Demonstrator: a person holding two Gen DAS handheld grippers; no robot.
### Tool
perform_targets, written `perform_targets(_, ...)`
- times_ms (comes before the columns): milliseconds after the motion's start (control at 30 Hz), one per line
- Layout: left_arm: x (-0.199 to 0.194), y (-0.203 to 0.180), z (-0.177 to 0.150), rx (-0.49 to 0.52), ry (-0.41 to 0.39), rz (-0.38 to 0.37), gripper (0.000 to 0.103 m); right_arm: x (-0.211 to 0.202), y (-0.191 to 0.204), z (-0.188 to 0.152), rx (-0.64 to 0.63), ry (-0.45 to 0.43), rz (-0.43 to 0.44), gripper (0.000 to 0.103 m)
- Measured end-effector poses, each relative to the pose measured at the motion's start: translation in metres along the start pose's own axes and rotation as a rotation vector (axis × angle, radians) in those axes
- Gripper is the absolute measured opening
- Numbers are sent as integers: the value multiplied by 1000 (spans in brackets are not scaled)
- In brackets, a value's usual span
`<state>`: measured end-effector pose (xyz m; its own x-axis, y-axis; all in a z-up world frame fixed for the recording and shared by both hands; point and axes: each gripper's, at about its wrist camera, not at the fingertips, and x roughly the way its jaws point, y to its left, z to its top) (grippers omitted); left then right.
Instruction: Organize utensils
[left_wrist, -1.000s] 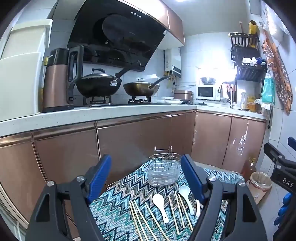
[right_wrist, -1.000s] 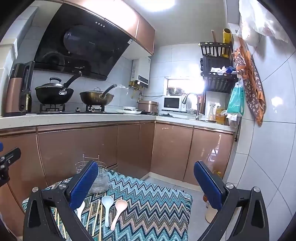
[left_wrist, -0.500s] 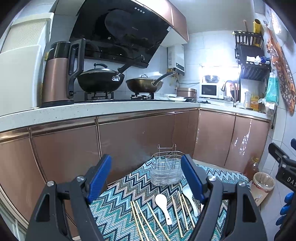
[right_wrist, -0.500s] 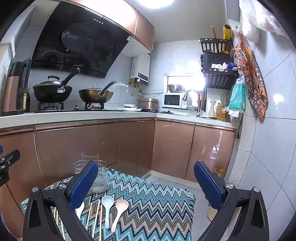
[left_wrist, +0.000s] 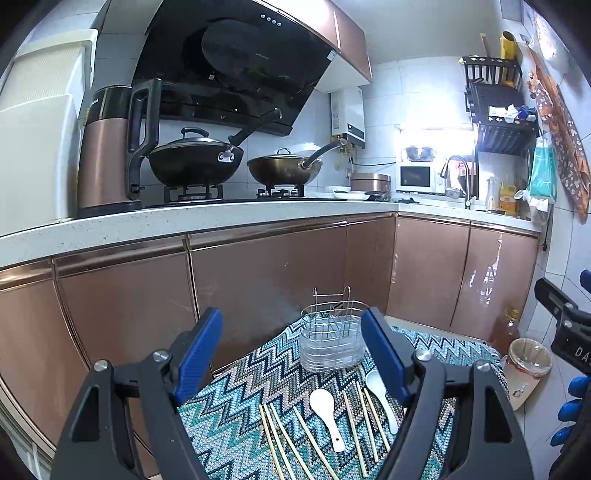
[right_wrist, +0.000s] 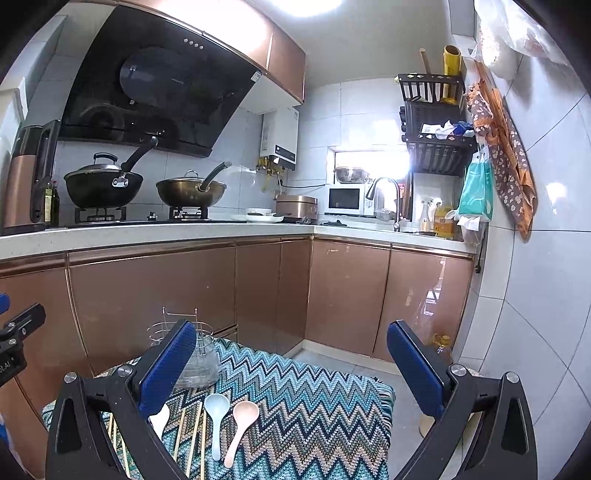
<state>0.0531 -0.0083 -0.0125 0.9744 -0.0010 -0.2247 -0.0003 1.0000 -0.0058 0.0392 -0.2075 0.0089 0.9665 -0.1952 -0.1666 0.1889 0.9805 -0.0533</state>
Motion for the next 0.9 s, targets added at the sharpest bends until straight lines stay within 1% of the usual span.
perform_targets(233, 4, 2, 1, -19, -9, -5, 76, 4, -1, 0, 1, 2, 1, 103)
perform_targets(533, 7, -2, -1, -13, -25, 6, 76, 10, 0, 1, 1, 9, 5, 103)
perform_targets(733, 16, -1, -3, -15, -14, 5, 76, 23, -1, -1, 4, 23, 13, 103)
perform_targets(900, 29, 0, -6, -26, 21, -2, 76, 33, -1, -6, 0, 46, 33, 103)
